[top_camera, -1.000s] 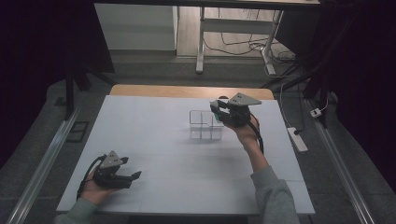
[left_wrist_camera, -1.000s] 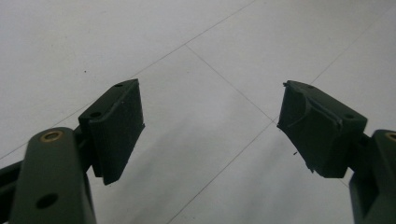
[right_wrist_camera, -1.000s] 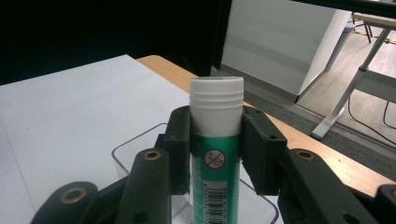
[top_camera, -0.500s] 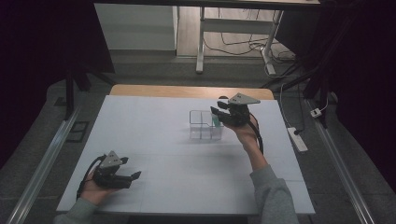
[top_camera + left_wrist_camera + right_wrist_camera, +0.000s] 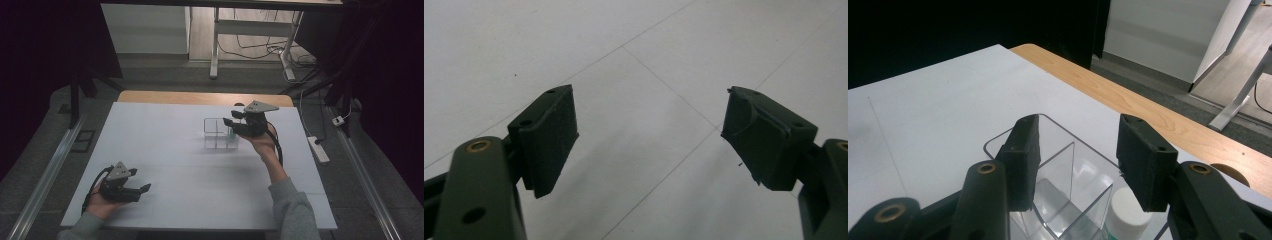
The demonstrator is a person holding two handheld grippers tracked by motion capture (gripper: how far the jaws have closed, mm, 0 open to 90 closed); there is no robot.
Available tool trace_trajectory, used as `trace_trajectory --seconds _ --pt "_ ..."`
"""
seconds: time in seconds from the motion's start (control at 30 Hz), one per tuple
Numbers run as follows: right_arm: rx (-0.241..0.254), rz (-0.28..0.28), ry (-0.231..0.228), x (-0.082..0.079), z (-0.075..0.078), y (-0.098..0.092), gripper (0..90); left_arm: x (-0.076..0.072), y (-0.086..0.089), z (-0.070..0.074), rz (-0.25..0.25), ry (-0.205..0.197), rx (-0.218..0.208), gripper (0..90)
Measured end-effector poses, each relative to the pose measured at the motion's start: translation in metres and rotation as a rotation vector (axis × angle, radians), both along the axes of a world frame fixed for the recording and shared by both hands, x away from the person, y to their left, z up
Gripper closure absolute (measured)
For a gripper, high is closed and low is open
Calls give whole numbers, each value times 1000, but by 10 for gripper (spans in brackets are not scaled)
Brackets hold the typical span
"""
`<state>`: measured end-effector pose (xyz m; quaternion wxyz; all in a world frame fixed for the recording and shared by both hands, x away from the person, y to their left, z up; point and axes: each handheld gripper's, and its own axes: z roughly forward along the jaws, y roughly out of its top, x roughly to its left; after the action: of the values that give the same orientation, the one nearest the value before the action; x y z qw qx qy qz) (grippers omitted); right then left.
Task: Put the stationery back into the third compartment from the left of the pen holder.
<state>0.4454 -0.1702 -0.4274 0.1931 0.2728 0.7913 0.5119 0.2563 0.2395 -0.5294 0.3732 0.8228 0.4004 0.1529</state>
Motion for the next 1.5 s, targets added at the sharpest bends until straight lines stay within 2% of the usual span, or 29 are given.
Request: trace_trajectory --seconds 0.27,0.5,0.53,0.63,0.77,0.97,1.3,1.5 --pt "-8 11 -7 -4 2 -2 509 0 1 0 1 4 -2 215" --pt "-40 10 -16 -14 5 -8 505 0 1 0 1 3 -3 215" --pt "-32 17 -10 -15 5 -8 504 0 0 0 0 2 -1 215" --pt "-58 19 -9 -20 5 -12 502 0 0 0 -1 2 -1 215" --pt "-54 19 -1 -25 4 -17 495 1 0 0 -2 2 0 215" --pt "-77 17 0 -34 3 -23 487 2 0 -1 -4 2 -1 215" --pt "-86 -20 9 -49 2 -44 465 3 -1 0 -11 2 0 215" --pt "-77 -42 43 -57 -4 -61 445 4 -2 -1 -16 3 -1 215"
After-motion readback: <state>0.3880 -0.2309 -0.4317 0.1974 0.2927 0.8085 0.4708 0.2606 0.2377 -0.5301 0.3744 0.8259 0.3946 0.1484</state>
